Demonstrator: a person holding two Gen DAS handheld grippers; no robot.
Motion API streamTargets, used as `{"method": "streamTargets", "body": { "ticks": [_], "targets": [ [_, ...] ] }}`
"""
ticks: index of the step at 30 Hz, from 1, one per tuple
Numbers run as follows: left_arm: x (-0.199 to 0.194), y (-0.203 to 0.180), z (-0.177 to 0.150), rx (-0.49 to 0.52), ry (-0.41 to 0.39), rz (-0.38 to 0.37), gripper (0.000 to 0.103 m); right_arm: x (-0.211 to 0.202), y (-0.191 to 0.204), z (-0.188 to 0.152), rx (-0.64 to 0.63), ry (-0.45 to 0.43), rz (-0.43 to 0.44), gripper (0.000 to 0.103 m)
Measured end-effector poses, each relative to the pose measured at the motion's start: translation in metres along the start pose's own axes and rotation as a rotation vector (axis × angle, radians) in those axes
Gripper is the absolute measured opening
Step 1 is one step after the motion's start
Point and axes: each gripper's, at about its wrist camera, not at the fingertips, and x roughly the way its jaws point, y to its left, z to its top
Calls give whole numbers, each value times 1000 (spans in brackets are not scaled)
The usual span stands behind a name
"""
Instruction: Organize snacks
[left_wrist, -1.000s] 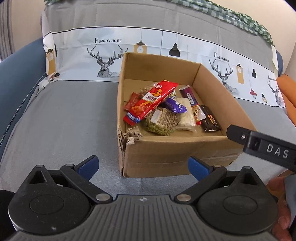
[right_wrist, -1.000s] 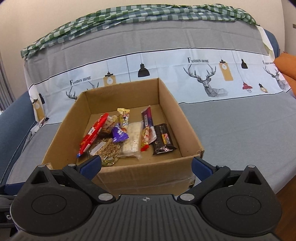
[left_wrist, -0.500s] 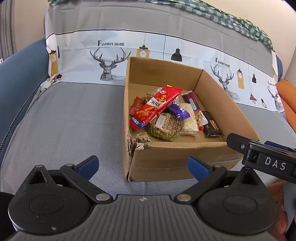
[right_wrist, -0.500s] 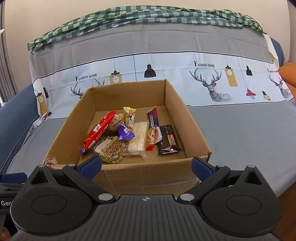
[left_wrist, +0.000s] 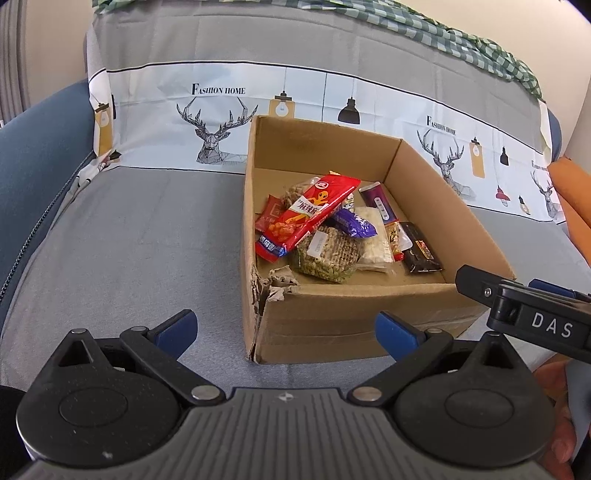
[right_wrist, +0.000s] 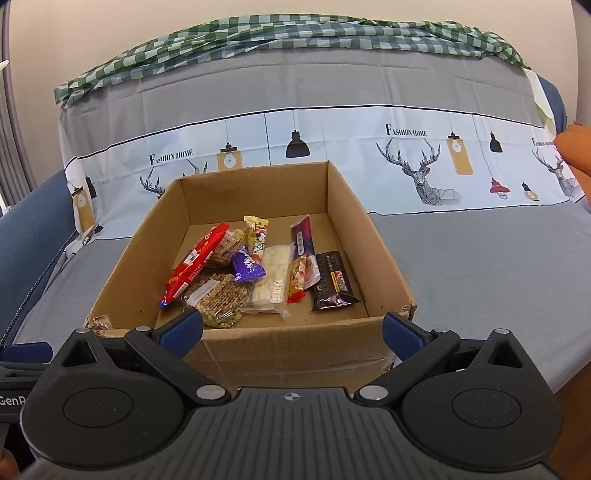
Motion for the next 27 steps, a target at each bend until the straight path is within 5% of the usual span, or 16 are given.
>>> {"method": "streamTargets", "body": {
  "ticks": [27],
  "targets": [
    [-5, -2, 2, 20, -34, -13, 102, -11, 9, 4, -61, -48, -58, 102]
  ]
}}
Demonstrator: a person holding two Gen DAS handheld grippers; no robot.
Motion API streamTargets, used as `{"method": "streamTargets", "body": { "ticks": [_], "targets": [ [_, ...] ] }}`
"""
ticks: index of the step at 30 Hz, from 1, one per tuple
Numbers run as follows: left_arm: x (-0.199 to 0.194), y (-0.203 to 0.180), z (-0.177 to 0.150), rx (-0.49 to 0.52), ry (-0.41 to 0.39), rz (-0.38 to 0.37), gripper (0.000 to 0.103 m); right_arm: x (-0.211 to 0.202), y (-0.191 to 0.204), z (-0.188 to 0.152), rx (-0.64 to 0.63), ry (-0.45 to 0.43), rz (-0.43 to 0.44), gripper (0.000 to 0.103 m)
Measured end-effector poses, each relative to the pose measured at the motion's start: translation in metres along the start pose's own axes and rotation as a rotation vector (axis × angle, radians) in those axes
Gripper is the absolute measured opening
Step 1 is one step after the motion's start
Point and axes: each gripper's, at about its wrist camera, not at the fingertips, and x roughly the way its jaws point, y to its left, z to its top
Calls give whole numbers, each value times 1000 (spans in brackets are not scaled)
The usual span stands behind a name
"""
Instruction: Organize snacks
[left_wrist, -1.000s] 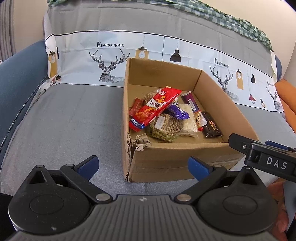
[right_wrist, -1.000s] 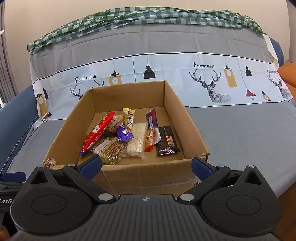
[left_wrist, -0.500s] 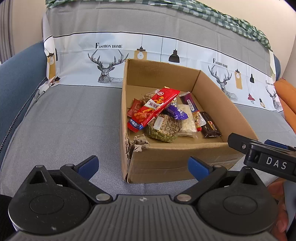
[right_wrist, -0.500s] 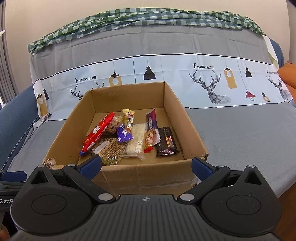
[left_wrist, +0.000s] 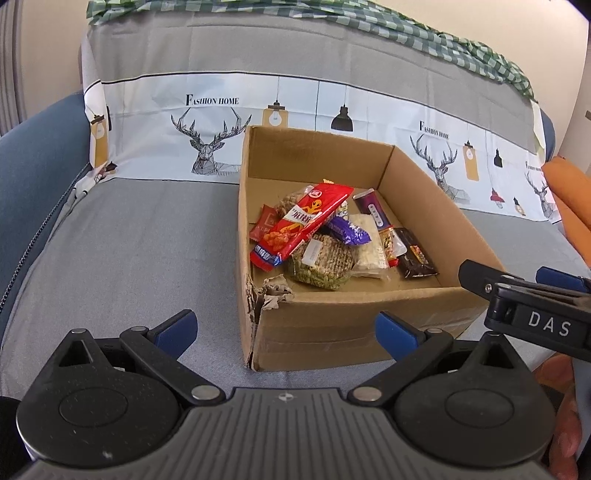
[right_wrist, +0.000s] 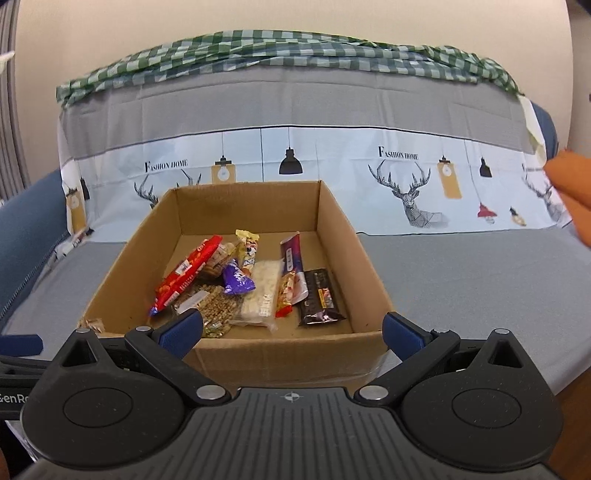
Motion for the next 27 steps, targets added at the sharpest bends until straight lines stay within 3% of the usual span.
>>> {"method": "streamTargets", "body": {
  "ticks": [13, 27],
  "targets": [
    [13, -7, -2, 55, 20, 11, 102, 10, -4, -8, -25, -39, 12, 102],
    [28, -17, -2, 95, 25, 17, 102, 28, -21, -11, -52, -19, 42, 102]
  ]
}}
